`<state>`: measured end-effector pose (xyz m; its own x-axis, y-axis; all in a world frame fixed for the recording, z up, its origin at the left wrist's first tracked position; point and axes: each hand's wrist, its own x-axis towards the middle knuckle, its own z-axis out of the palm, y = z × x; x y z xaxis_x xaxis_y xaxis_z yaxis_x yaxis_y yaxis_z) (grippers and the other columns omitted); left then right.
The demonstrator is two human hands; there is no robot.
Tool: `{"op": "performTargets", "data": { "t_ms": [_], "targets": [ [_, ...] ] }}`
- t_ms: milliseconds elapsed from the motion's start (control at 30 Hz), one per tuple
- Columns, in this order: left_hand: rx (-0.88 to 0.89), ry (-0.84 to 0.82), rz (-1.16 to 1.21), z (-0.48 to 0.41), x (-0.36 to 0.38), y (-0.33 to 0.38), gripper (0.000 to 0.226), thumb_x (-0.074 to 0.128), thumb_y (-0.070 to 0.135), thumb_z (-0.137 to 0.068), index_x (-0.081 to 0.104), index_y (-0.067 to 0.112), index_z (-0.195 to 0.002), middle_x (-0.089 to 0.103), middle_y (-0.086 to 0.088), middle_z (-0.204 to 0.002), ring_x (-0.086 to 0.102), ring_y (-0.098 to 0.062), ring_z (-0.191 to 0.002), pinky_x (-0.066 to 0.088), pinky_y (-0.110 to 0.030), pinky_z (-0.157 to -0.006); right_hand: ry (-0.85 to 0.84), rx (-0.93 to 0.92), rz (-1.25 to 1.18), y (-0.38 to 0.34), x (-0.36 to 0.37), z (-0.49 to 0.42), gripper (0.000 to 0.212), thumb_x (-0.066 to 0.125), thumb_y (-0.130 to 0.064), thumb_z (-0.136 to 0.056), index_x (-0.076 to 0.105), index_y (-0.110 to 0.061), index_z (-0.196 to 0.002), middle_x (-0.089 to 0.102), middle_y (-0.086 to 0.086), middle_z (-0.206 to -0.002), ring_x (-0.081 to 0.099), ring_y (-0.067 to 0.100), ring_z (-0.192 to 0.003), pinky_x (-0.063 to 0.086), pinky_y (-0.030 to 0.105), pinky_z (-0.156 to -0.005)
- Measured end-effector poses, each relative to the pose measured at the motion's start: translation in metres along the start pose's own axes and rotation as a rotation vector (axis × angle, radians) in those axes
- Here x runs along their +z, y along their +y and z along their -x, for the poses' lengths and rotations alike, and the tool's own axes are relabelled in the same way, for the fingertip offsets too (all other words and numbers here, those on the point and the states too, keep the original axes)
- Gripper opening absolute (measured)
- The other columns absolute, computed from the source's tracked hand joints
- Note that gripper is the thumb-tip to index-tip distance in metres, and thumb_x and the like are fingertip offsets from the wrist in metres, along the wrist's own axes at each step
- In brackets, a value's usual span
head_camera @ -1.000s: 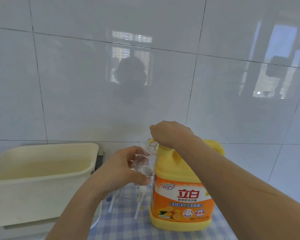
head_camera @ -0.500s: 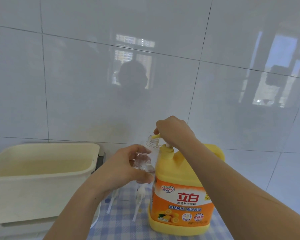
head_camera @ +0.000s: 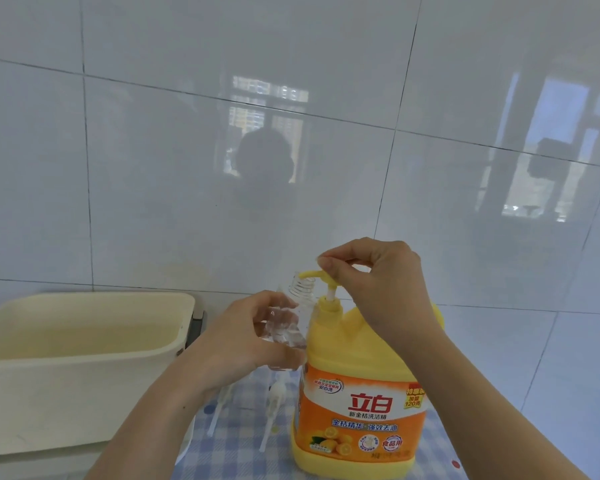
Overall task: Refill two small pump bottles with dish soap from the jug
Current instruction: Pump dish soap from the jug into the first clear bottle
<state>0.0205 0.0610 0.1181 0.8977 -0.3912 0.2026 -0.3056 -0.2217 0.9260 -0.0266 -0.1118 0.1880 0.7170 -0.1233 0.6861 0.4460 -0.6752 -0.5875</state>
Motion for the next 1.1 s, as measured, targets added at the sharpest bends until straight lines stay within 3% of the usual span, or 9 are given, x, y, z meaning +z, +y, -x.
{"op": "performTargets", "data": {
  "t_ms": [133, 233, 333, 433, 567, 800, 1100],
  "targets": [
    [-0.001, 0.002, 0.010, 0.000, -0.001, 0.000, 0.069, 0.090, 0.017, -0.054, 0.063, 0.033, -0.115, 0.072, 0.010, -0.110, 0.068, -0.012, -0.103, 0.060, -0.041, -0.084, 0.029, -0.051, 0.053, 0.000, 0.003, 0.004, 0.007, 0.072, -0.022, -0.084, 0.076, -0.024, -0.079, 0.066, -0.020, -0.074, 0.061, -0.004, -0.080, 0.040, 0.002, -0.070],
    [-0.003, 0.001, 0.006, 0.001, -0.001, 0.000, 0.068, 0.089, 0.015, -0.054, 0.064, 0.032, -0.115, 0.072, 0.008, -0.110, 0.068, -0.014, -0.103, 0.060, -0.041, -0.083, 0.066, -0.108, 0.095, 0.002, 0.007, 0.007, 0.007, 0.073, -0.020, -0.084, 0.076, -0.020, -0.078, 0.069, -0.013, -0.076, 0.063, 0.006, -0.081, 0.047, 0.021, -0.079],
    [-0.008, -0.008, -0.006, 0.001, 0.000, 0.001, 0.067, 0.089, 0.012, -0.056, 0.064, 0.032, -0.115, 0.072, 0.008, -0.110, 0.067, -0.014, -0.105, 0.060, -0.041, -0.084, 0.129, -0.178, 0.136, 0.006, 0.012, 0.010, 0.007, 0.073, -0.017, -0.083, 0.075, -0.015, -0.076, 0.069, -0.006, -0.075, 0.062, 0.012, -0.077, 0.049, 0.033, -0.076],
    [-0.020, -0.009, -0.025, 0.001, 0.001, 0.000, 0.063, 0.089, 0.008, -0.058, 0.065, 0.031, -0.112, 0.073, 0.009, -0.107, 0.067, -0.014, -0.102, 0.061, -0.038, -0.081, 0.176, -0.237, 0.184, 0.013, 0.020, 0.014, 0.009, 0.071, -0.016, -0.082, 0.074, -0.014, -0.074, 0.068, -0.005, -0.072, 0.061, 0.015, -0.074, 0.047, 0.028, -0.068],
    [-0.032, -0.008, -0.064, 0.001, 0.000, -0.001, 0.063, 0.090, 0.009, -0.057, 0.065, 0.030, -0.110, 0.073, 0.009, -0.105, 0.067, -0.013, -0.100, 0.058, -0.030, -0.081, 0.235, -0.267, 0.219, 0.017, 0.029, 0.020, 0.014, 0.064, -0.020, -0.080, 0.072, -0.014, -0.071, 0.065, -0.006, -0.067, 0.057, 0.013, -0.069, 0.037, 0.011, -0.066],
    [-0.046, -0.019, -0.106, 0.002, 0.001, -0.002, 0.058, 0.088, 0.005, -0.057, 0.067, 0.029, -0.105, 0.074, 0.007, -0.102, 0.068, -0.015, -0.097, 0.059, -0.036, -0.086, 0.264, -0.313, 0.239, 0.023, 0.035, 0.028, 0.012, 0.065, -0.016, -0.080, 0.071, -0.011, -0.071, 0.063, -0.005, -0.066, 0.054, 0.015, -0.067, 0.044, 0.024, -0.055],
    [-0.053, -0.005, -0.112, 0.001, 0.001, -0.001, 0.060, 0.088, 0.006, -0.057, 0.066, 0.031, -0.107, 0.071, 0.009, -0.108, 0.066, -0.013, -0.101, 0.057, -0.039, -0.089, 0.284, -0.310, 0.223, 0.022, 0.035, 0.029, 0.011, 0.066, -0.014, -0.079, 0.071, -0.011, -0.070, 0.062, -0.005, -0.066, 0.054, 0.014, -0.067, 0.041, 0.020, -0.056]
  ]
}}
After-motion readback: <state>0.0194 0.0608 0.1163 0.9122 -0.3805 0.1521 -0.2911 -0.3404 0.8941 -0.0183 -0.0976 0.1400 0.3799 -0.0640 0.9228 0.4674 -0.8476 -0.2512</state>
